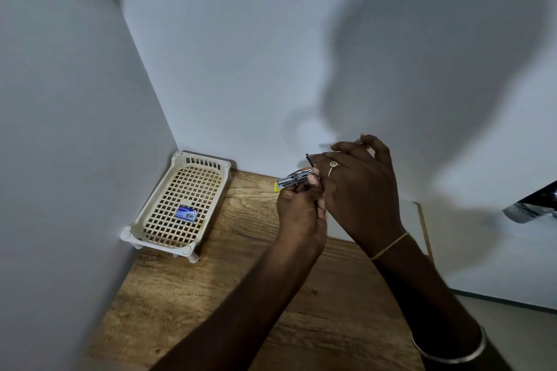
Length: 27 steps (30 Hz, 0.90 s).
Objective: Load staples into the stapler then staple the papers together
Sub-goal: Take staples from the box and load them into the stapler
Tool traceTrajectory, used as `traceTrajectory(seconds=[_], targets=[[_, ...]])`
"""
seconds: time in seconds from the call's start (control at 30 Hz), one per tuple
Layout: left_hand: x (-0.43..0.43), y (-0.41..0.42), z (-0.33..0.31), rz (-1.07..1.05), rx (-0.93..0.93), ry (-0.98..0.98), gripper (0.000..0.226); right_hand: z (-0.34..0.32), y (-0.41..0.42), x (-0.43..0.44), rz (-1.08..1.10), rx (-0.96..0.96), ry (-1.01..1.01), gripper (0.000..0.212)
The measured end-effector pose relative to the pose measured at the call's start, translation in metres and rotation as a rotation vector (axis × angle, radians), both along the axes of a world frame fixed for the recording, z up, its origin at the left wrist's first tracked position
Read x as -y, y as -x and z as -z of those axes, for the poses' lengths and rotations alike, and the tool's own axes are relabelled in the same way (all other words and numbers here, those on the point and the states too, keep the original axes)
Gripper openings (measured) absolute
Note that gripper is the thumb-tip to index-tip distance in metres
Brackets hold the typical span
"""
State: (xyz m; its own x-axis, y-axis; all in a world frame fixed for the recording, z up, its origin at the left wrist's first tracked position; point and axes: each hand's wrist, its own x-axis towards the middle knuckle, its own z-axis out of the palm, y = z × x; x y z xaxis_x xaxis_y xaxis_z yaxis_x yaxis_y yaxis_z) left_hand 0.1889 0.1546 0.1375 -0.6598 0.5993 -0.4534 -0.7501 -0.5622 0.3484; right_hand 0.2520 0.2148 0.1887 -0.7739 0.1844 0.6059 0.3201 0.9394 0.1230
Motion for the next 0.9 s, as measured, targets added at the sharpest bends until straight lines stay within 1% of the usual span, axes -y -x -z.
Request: traceTrajectory(seconds=[0.1,0.3,0.47,0.53,0.63,0.7,0.77,0.8,0.9], targets=[[-0.002,0.000,-0.003,-0.002,-0.096,0.058,0.026,-0.001,0.000,0.001,0.005,-0.031,0.013,0.023],[-0.005,0.002,-0.008,-0.033,-0.286,0.143,0.035,-0.009,0.003,0.003,0.008,-0.063,0.105,0.021],[-0.006,0.005,-0.007,-0.050,-0.402,0.095,0.046,-0.014,0.004,0.003,-0.015,-0.092,0.192,0.027],[-0.005,0.007,-0.005,-0.052,-0.425,0.096,0.045,-0.015,0.005,0.005,-0.038,-0.106,0.234,0.026],[-0.005,0.008,-0.002,-0.047,-0.479,0.138,0.048,-0.016,0.009,0.008,-0.039,-0.164,0.381,0.017],[-0.004,0.006,-0.001,-0.044,-0.524,0.179,0.049,-0.016,0.014,0.009,0.005,-0.222,0.537,0.012],[-0.004,0.003,-0.003,-0.039,-0.575,0.200,0.049,-0.014,0.019,0.009,0.022,-0.259,0.701,0.012],[-0.003,0.001,-0.004,-0.038,-0.593,0.202,0.050,-0.013,0.021,0.010,0.021,-0.253,0.720,0.012],[-0.003,0.000,-0.004,-0.030,-0.605,0.215,0.051,-0.011,0.021,0.011,-0.014,-0.194,0.635,0.013]])
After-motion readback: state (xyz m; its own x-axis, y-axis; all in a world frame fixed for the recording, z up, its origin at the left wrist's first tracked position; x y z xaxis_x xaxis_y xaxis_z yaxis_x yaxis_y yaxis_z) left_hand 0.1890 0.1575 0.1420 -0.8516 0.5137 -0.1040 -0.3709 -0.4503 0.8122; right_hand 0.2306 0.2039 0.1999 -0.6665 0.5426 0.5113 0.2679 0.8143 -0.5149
